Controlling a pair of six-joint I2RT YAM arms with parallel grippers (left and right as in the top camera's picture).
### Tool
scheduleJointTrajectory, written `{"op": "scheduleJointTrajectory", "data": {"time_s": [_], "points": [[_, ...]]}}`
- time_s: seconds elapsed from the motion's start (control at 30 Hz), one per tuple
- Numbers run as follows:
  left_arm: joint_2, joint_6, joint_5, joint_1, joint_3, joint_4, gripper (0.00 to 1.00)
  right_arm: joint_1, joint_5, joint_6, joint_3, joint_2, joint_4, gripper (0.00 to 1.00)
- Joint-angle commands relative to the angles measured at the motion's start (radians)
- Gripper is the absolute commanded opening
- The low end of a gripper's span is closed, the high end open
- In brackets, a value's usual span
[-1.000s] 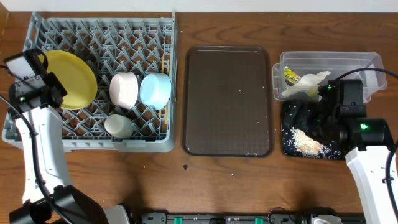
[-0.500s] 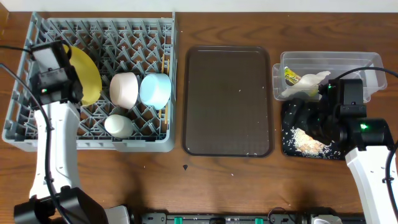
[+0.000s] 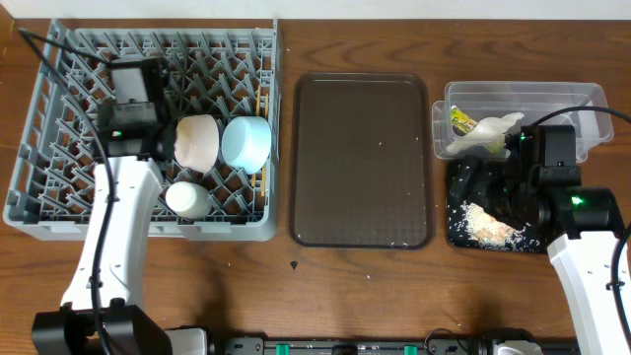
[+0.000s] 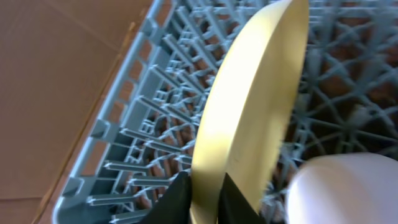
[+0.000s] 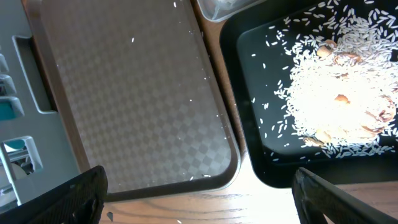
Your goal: Sort waste into correct bins and load items into the dishwasher
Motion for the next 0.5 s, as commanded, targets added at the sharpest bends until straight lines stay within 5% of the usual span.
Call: {"op": "scheduleJointTrajectory", "data": {"time_s": [0.0,0.47], "points": [[0.002,-0.008,0.019,-0.042,0.010,-0.026,0.34,-0.004,0.003,-0.010,0.011,-0.001,-0.001,0.93],[-0.171,-0.088,0.019,-0.171,0.010,-0.181,0.56,-0.004,0.003,-0.010,0.011,-0.001,-0.008,0.93]]}}
